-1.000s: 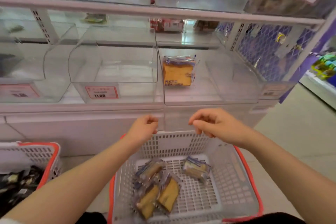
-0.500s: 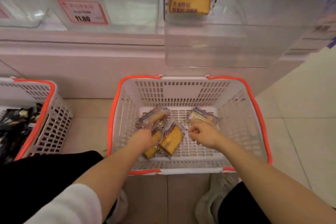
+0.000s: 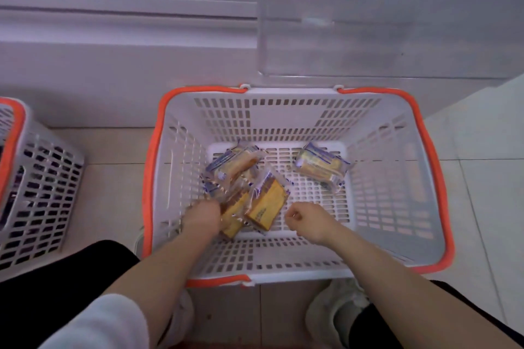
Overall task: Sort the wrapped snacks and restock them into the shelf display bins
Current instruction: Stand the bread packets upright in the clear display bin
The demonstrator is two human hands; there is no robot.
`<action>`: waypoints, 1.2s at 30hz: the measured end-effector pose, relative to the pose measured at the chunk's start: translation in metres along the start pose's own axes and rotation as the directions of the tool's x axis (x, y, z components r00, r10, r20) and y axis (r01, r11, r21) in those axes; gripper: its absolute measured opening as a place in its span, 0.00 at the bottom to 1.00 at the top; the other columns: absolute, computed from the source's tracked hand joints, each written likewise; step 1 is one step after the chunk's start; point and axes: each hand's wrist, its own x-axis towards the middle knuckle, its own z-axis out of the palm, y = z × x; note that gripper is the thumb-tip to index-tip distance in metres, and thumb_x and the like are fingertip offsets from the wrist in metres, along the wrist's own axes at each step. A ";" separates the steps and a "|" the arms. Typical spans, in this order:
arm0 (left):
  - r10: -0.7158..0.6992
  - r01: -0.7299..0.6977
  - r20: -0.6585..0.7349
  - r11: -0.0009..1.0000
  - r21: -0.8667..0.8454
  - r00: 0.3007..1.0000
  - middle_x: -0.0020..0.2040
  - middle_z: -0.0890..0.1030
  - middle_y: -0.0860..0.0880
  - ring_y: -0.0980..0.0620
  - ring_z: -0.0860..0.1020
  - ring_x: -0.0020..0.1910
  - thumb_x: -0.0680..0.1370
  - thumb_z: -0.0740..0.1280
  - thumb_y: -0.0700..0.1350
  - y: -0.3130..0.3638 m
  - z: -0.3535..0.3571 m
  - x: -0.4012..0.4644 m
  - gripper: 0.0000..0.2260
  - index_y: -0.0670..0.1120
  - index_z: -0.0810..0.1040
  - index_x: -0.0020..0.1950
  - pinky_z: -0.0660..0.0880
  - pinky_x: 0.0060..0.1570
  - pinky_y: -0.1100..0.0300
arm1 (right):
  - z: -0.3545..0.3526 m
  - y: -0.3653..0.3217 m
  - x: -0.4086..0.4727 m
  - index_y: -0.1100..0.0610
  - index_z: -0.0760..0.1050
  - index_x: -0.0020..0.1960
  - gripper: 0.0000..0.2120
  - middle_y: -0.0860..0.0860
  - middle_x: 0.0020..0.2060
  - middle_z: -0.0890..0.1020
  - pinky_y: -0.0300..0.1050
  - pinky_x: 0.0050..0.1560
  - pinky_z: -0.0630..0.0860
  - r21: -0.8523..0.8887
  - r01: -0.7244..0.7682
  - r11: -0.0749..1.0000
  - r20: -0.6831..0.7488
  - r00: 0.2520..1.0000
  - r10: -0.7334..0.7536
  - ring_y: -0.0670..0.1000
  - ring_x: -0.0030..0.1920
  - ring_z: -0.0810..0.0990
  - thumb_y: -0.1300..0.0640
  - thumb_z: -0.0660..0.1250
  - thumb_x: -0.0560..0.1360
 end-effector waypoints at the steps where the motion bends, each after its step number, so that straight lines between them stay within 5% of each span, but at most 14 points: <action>1: 0.019 -0.019 0.012 1.000 0.003 1.000 0.54 0.77 0.44 0.46 0.76 0.53 0.73 0.68 0.50 0.001 0.000 0.000 0.19 0.44 0.73 0.61 0.74 0.48 0.55 | 0.000 -0.001 0.000 0.62 0.75 0.55 0.14 0.59 0.51 0.79 0.46 0.42 0.72 0.010 0.002 1.000 0.001 1.000 -0.002 0.55 0.43 0.77 0.54 0.57 0.79; 5: 0.112 -0.105 0.033 0.983 -0.153 0.993 0.60 0.76 0.42 0.44 0.76 0.57 0.71 0.71 0.50 0.001 0.006 -0.001 0.28 0.43 0.65 0.67 0.73 0.55 0.53 | 0.002 0.000 -0.002 0.59 0.75 0.54 0.10 0.51 0.46 0.79 0.45 0.43 0.73 0.090 0.004 0.996 -0.030 1.000 -0.001 0.56 0.49 0.78 0.55 0.58 0.79; 8: 0.174 -0.162 0.019 0.947 -0.276 0.985 0.55 0.79 0.44 0.45 0.78 0.52 0.71 0.71 0.47 -0.002 -0.002 -0.009 0.26 0.42 0.66 0.65 0.74 0.51 0.55 | 0.002 -0.004 -0.004 0.57 0.75 0.52 0.08 0.48 0.43 0.77 0.41 0.40 0.72 0.199 0.014 0.980 -0.118 0.993 0.009 0.53 0.47 0.78 0.56 0.59 0.79; 12: 0.164 -0.183 -0.081 0.862 -0.472 0.983 0.43 0.80 0.50 0.53 0.77 0.41 0.70 0.72 0.45 -0.008 -0.032 -0.027 0.16 0.43 0.75 0.55 0.70 0.36 0.67 | 0.005 -0.012 -0.012 0.58 0.75 0.50 0.08 0.51 0.45 0.77 0.48 0.49 0.72 0.358 0.024 0.933 -0.240 0.968 0.067 0.52 0.47 0.75 0.56 0.60 0.78; 17: 0.294 -0.169 -0.044 0.413 -0.895 0.955 0.48 0.84 0.46 0.50 0.83 0.46 0.71 0.73 0.44 -0.007 -0.073 -0.070 0.13 0.44 0.78 0.53 0.76 0.50 0.54 | 0.014 -0.035 -0.029 0.59 0.73 0.62 0.21 0.52 0.57 0.77 0.51 0.61 0.72 0.621 0.087 0.779 -0.259 0.961 0.100 0.52 0.57 0.76 0.46 0.65 0.75; 21: 0.444 -0.243 -0.096 0.287 -0.927 0.891 0.50 0.84 0.49 0.50 0.82 0.49 0.65 0.73 0.49 0.001 -0.089 -0.107 0.22 0.46 0.76 0.57 0.76 0.51 0.55 | 0.013 -0.052 -0.046 0.57 0.73 0.59 0.13 0.55 0.56 0.80 0.54 0.61 0.75 0.860 0.205 0.468 -0.222 0.975 -0.018 0.54 0.56 0.79 0.55 0.66 0.76; 23: 0.404 -0.267 -0.121 0.326 -0.907 0.907 0.49 0.84 0.51 0.54 0.82 0.47 0.67 0.74 0.47 0.004 -0.094 -0.117 0.21 0.46 0.74 0.58 0.77 0.46 0.60 | 0.009 -0.056 -0.056 0.50 0.73 0.55 0.11 0.52 0.54 0.81 0.52 0.57 0.77 0.828 0.323 0.458 -0.323 0.943 -0.082 0.51 0.55 0.80 0.60 0.67 0.75; 25: 0.271 -0.322 -0.236 0.341 -0.883 0.933 0.53 0.81 0.49 0.53 0.81 0.49 0.70 0.74 0.43 0.006 -0.104 -0.123 0.24 0.45 0.70 0.63 0.77 0.45 0.60 | 0.001 -0.056 -0.066 0.47 0.72 0.54 0.12 0.48 0.53 0.80 0.50 0.56 0.78 0.688 0.432 0.583 -0.442 0.887 -0.136 0.48 0.53 0.80 0.60 0.68 0.74; 28: 0.161 -0.527 -0.521 0.487 -0.697 0.838 0.59 0.74 0.49 0.51 0.74 0.58 0.72 0.72 0.44 0.005 -0.131 -0.133 0.29 0.44 0.64 0.69 0.72 0.52 0.58 | -0.017 -0.051 -0.080 0.51 0.71 0.59 0.16 0.45 0.52 0.79 0.45 0.53 0.77 0.440 0.480 0.759 -0.524 0.823 -0.217 0.46 0.53 0.78 0.57 0.70 0.73; 31: 0.311 -0.687 -0.704 0.643 -0.339 0.639 0.59 0.76 0.50 0.53 0.73 0.59 0.74 0.70 0.47 0.004 -0.157 -0.148 0.18 0.44 0.74 0.63 0.67 0.59 0.59 | -0.035 -0.047 -0.098 0.46 0.71 0.56 0.17 0.38 0.46 0.77 0.33 0.45 0.73 0.220 0.501 0.837 -0.555 0.770 -0.315 0.43 0.49 0.77 0.58 0.71 0.71; 36: 0.562 -0.785 -0.551 0.493 -0.375 0.617 0.36 0.76 0.54 0.60 0.72 0.33 0.77 0.66 0.40 0.010 -0.176 -0.179 0.02 0.46 0.77 0.44 0.70 0.39 0.61 | -0.057 -0.045 -0.126 0.45 0.73 0.56 0.19 0.40 0.47 0.78 0.40 0.49 0.74 0.026 0.493 0.870 -0.483 0.768 -0.421 0.45 0.50 0.77 0.57 0.73 0.69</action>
